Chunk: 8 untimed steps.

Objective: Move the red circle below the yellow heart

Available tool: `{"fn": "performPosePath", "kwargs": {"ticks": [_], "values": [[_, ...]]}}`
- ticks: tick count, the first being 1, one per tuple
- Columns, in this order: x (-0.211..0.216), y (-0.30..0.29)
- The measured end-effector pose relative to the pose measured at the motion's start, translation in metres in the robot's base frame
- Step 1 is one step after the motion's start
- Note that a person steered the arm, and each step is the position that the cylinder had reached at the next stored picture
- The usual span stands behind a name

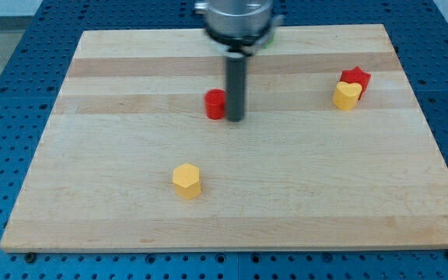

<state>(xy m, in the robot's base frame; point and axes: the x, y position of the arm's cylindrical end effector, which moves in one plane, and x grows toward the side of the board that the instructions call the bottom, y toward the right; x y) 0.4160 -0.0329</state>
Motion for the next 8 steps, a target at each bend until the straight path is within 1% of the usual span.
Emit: {"fn": "performPosePath", "kwargs": {"ticks": [1, 2, 3, 4, 5, 6, 7, 8], "values": [[0.021, -0.113], [-0.001, -0.156], [-0.041, -0.101], [-0.012, -0.03], [0.002, 0.038], [0.011, -0.024], [-0.004, -0.074], [-0.045, -0.025]]}}
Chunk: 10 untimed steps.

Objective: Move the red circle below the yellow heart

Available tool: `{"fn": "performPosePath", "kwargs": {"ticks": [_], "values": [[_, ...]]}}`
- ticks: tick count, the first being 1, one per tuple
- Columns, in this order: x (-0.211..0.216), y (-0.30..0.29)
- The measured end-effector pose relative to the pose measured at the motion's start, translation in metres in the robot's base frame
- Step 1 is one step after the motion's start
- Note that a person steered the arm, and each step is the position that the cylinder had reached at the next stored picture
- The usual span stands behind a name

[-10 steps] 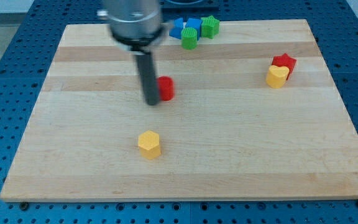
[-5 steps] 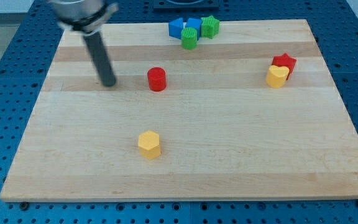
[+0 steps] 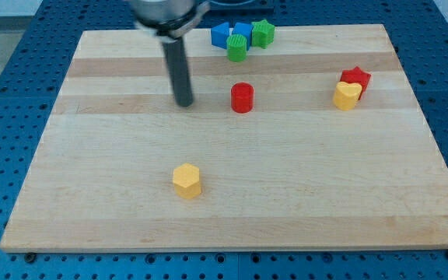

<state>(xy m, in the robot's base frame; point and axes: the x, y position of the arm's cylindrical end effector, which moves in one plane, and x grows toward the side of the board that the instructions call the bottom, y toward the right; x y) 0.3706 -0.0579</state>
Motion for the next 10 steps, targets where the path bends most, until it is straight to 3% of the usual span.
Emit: {"fn": "performPosePath", "kwargs": {"ticks": [1, 3, 4, 5, 6, 7, 8, 9, 10], "values": [[0.014, 0.062], [0.084, 0.18], [0.091, 0.147], [0.082, 0.059], [0.033, 0.084], [0.027, 0.138], [0.054, 0.193], [0.064, 0.19], [0.106, 0.184]]}}
